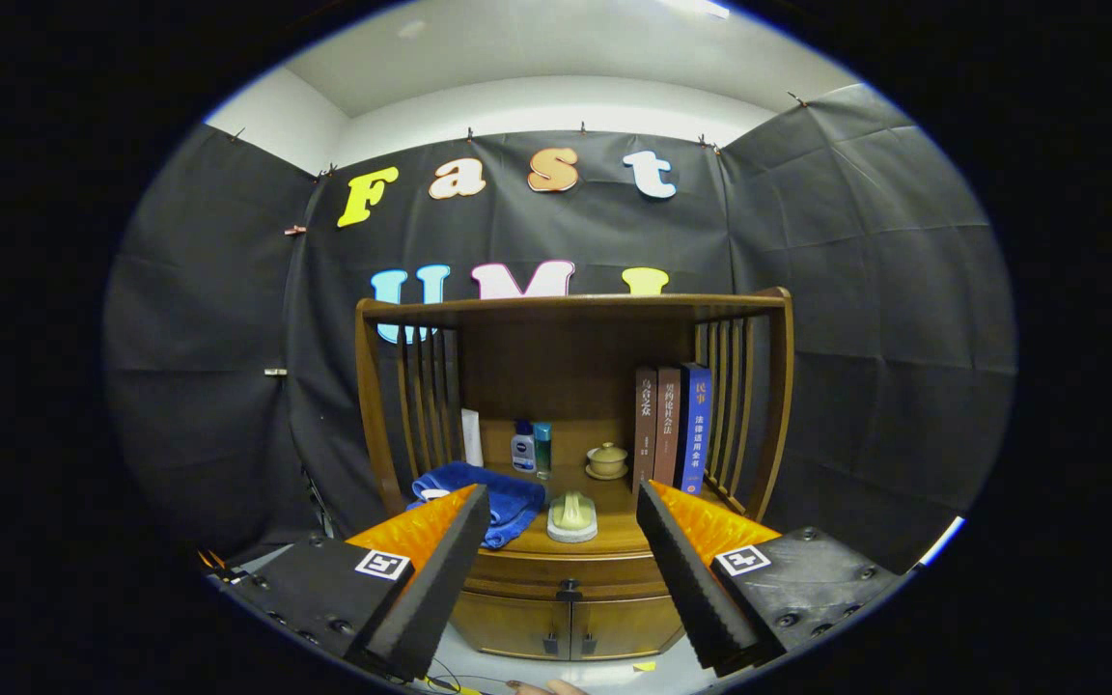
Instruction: Pull open the drawer, take out the items inside it, and place them on the countertop above the cabinet.
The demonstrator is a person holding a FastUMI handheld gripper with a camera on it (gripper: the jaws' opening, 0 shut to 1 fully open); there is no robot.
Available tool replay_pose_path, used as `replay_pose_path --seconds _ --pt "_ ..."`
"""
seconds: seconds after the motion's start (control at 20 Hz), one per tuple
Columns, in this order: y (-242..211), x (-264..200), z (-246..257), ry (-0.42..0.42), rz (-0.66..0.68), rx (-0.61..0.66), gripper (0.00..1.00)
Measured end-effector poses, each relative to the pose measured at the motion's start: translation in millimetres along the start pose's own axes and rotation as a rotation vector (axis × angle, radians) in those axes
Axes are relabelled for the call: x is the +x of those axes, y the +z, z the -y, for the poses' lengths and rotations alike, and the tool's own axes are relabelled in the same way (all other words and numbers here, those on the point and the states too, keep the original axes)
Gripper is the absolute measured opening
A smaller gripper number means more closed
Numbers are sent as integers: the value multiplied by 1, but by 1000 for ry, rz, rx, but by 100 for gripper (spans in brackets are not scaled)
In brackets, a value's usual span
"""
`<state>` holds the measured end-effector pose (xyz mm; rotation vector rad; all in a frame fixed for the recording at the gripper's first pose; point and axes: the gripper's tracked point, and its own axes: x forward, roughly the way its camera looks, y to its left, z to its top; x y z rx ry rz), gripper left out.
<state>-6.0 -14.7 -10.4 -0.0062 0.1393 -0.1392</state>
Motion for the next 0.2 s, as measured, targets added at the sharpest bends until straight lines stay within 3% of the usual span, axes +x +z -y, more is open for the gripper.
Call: replay_pose_path --seconds 0.2 --pt "6 -7 0 0 14 2 99"
